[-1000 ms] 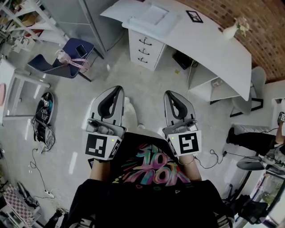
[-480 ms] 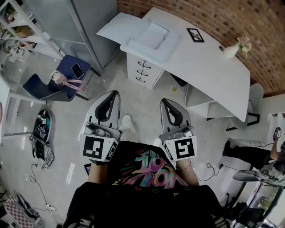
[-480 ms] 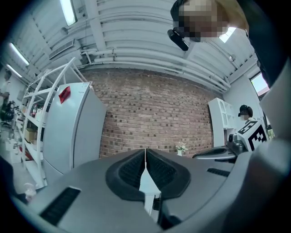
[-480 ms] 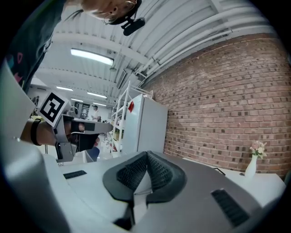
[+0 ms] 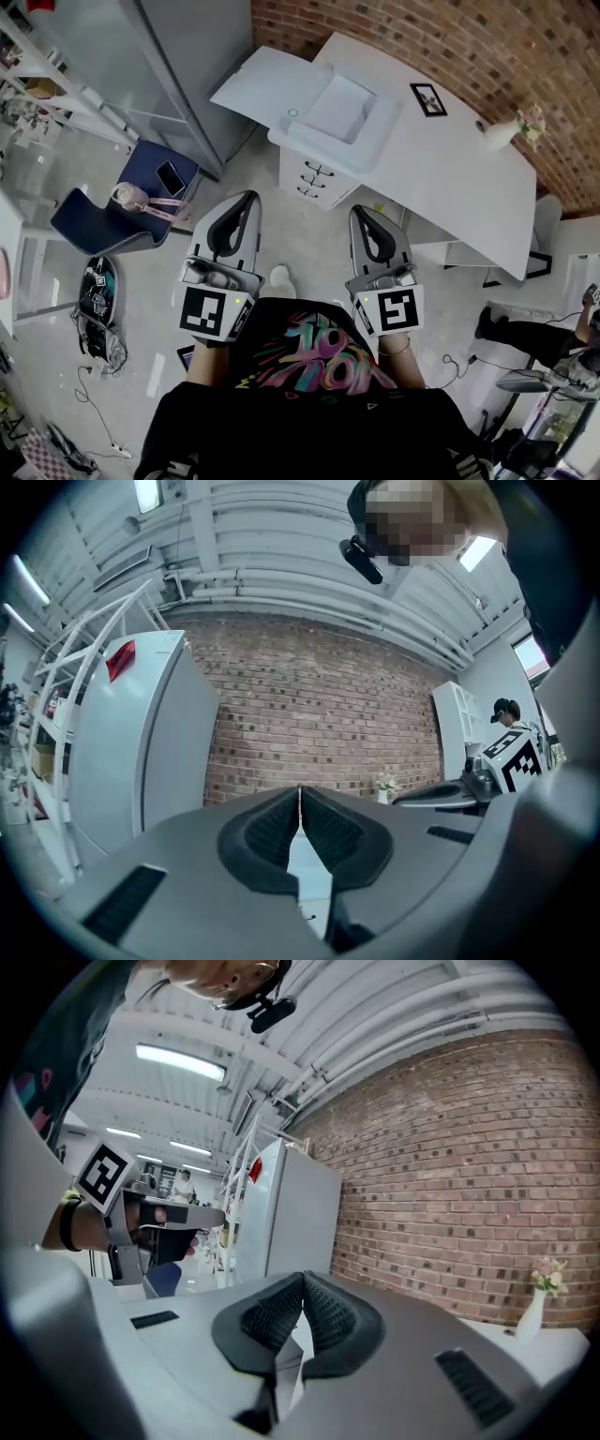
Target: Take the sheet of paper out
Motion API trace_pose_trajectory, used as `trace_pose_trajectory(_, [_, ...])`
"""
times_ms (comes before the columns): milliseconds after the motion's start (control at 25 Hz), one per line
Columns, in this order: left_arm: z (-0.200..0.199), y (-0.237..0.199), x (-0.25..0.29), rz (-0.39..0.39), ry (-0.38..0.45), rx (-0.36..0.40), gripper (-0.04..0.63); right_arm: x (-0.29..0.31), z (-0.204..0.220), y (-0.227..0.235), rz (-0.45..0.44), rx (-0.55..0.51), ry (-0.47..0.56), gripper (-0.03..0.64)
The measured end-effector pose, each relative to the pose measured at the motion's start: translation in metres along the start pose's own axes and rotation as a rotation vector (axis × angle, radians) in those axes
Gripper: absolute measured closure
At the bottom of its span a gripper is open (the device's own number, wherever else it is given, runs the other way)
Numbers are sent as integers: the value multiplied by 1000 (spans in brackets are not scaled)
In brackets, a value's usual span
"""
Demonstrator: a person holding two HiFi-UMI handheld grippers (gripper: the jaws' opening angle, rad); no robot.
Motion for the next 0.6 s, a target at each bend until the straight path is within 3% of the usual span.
trace_pose_trajectory(200, [12,-34,19,13,-19,-23,566,39,2,4,29,0,-32,601])
trace_pose_trajectory(360, [15,-46,36,28,62,-52,567,57,8,12,39,16,-60,601])
trace_pose_trajectory(600, [36,-58,71,47,-10,-89,568,85,20,34,61,35,-82,601])
Point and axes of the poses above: the fingertips, and each gripper's own axes: x forward along the fingers, y to its right, z out of its underside, the point moved 7 cm from there along -x, backward along the fingers, and after that the axes turned 5 degrees about x, right-handed, at the moved point
